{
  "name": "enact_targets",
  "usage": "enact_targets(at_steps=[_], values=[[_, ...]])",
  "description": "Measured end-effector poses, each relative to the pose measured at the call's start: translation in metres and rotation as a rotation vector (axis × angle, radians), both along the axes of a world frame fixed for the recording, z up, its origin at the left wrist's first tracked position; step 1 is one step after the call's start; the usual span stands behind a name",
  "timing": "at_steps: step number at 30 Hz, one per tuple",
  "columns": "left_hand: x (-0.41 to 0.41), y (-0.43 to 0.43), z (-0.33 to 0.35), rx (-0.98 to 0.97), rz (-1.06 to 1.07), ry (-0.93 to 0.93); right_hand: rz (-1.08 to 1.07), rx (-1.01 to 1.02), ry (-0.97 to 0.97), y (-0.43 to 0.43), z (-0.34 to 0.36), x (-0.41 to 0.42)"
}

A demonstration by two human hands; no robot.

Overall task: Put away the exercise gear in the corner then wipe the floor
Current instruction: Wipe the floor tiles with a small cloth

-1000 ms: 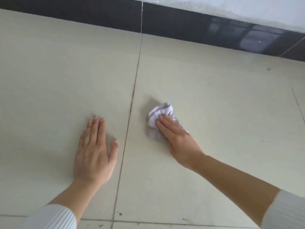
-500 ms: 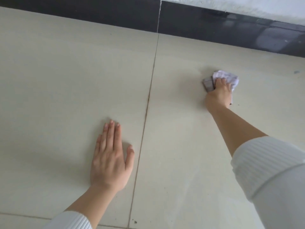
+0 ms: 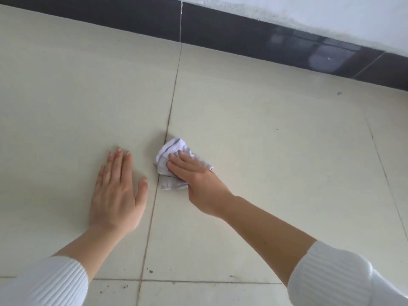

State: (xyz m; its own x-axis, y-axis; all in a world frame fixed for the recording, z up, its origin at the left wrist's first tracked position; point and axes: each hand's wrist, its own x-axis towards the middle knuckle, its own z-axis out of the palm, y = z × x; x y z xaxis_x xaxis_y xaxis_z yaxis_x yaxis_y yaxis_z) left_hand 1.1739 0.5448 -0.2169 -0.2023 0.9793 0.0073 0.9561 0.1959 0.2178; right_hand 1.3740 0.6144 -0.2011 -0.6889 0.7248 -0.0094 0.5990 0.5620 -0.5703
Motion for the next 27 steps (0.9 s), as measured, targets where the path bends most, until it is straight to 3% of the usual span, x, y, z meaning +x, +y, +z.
enact_targets(at_steps=[6, 13, 16, 22, 24, 27], values=[[-0.002, -0.003, 0.0, -0.012, -0.066, 0.008, 0.234, -0.07, -0.02, -0.13, 0.003, 0.039], [-0.003, -0.073, 0.002, -0.143, -0.249, -0.006, 0.412, 0.06, -0.106, -0.213, 0.01, 0.09], [-0.003, -0.116, 0.002, -0.168, -0.309, -0.012, 0.211, 0.149, -0.14, -0.183, 0.004, 0.112], [-0.019, -0.159, 0.01, -0.276, -0.382, 0.014, -0.773, -0.014, -0.239, -0.106, -0.001, 0.146], [-0.02, -0.162, 0.013, -0.313, -0.391, 0.037, -0.858, -0.079, -0.315, -0.102, 0.0, 0.144], [-0.016, -0.161, 0.018, -0.362, -0.391, 0.041, -0.803, -0.042, -0.275, -0.128, 0.007, 0.133]])
